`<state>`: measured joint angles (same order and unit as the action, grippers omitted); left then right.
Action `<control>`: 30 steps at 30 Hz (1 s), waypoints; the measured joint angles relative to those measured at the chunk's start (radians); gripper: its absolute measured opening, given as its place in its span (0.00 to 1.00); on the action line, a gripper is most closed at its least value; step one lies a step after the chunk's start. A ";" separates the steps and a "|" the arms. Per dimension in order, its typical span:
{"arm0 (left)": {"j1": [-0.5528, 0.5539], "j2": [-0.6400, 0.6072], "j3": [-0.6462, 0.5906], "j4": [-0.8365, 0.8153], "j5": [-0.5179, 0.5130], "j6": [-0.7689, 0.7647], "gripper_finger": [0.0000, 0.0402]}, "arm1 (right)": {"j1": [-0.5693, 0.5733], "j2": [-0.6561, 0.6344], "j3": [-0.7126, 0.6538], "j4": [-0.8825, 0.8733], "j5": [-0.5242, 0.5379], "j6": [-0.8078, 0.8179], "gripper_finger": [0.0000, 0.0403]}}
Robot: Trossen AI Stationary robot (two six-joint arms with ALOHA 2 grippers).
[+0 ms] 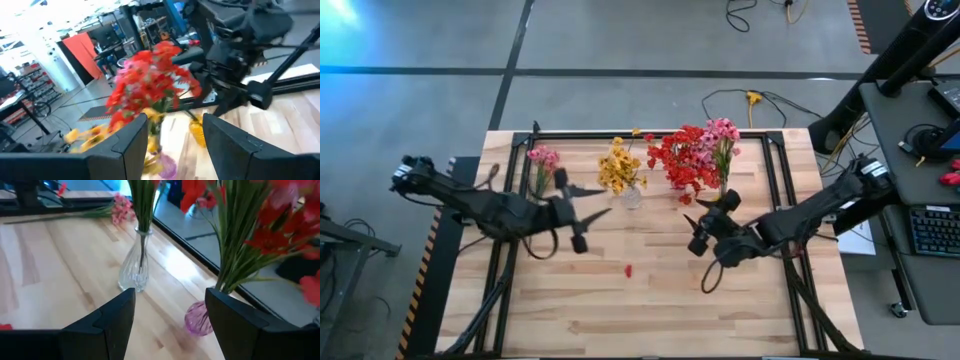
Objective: Sort flowers into vase by color
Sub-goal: Put the red flowers into the pink vase
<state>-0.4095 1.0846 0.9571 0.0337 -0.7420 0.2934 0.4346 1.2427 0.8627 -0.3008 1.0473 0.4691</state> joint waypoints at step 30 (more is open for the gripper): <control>0.025 -0.681 -0.369 0.059 -0.035 0.304 0.43 | -0.176 0.177 -0.003 0.223 0.142 0.016 0.53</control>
<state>-0.3843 0.4039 0.5878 0.0922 -0.7765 0.5979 0.2588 1.4197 0.8600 -0.0775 1.1892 0.4853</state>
